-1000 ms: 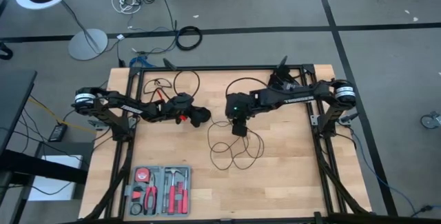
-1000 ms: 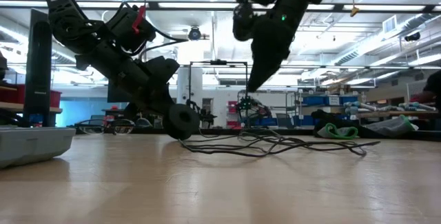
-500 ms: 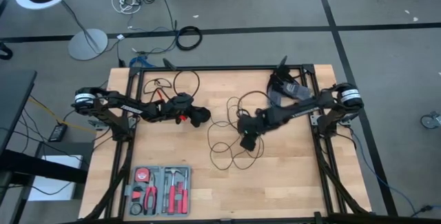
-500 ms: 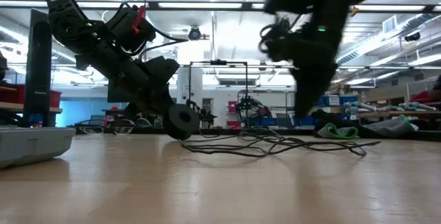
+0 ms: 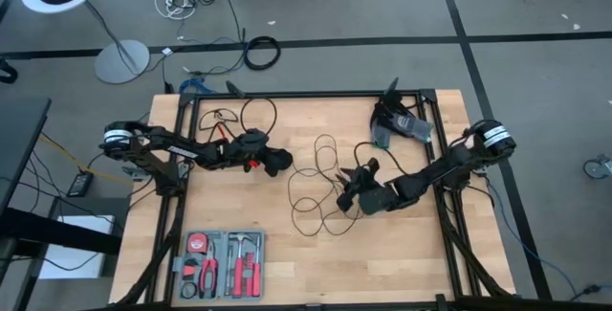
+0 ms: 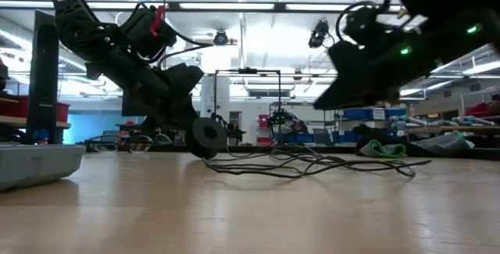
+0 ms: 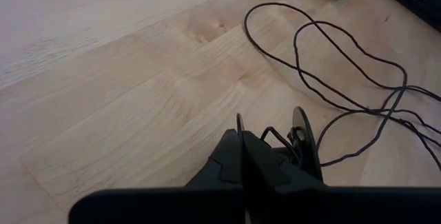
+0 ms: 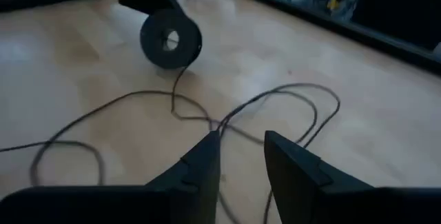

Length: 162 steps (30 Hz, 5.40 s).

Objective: Coil cords
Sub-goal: Coil the black wire onto the black spool

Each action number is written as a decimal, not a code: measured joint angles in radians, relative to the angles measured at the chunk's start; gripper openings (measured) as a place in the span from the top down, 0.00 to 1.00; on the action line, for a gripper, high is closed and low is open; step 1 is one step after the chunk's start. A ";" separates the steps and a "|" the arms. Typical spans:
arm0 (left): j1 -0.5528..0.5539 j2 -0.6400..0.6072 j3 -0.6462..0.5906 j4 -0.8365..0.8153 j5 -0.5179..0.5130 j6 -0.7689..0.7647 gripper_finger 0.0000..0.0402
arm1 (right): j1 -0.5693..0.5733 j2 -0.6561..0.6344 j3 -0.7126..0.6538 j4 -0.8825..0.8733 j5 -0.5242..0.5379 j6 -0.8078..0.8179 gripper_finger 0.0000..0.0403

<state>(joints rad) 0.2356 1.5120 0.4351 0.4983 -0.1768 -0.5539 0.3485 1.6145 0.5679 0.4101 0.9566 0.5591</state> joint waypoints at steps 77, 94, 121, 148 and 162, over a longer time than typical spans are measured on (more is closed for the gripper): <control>0.000 -0.001 0.000 0.031 -0.025 0.049 1.00 | -0.338 0.457 0.625 -0.422 -0.509 -0.212 0.88; 0.000 -0.001 0.000 0.163 0.016 0.032 1.00 | -0.317 0.459 0.623 -0.301 -0.631 -0.222 0.99; -0.002 -0.002 0.002 0.047 0.013 0.018 1.00 | -0.421 0.361 0.623 -0.138 -0.616 -0.456 1.00; 0.013 -0.004 0.004 -0.040 0.006 0.015 1.00 | -0.433 0.360 0.624 -0.544 -0.743 -0.327 0.86; 0.020 -0.003 0.003 -0.069 0.006 0.014 1.00 | -0.472 0.246 0.624 -0.524 -0.742 -0.405 0.86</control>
<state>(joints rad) 0.2554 1.5089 0.4381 0.4297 -0.1712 -0.5396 -0.1234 1.8608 1.1919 -0.1138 0.2150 0.1539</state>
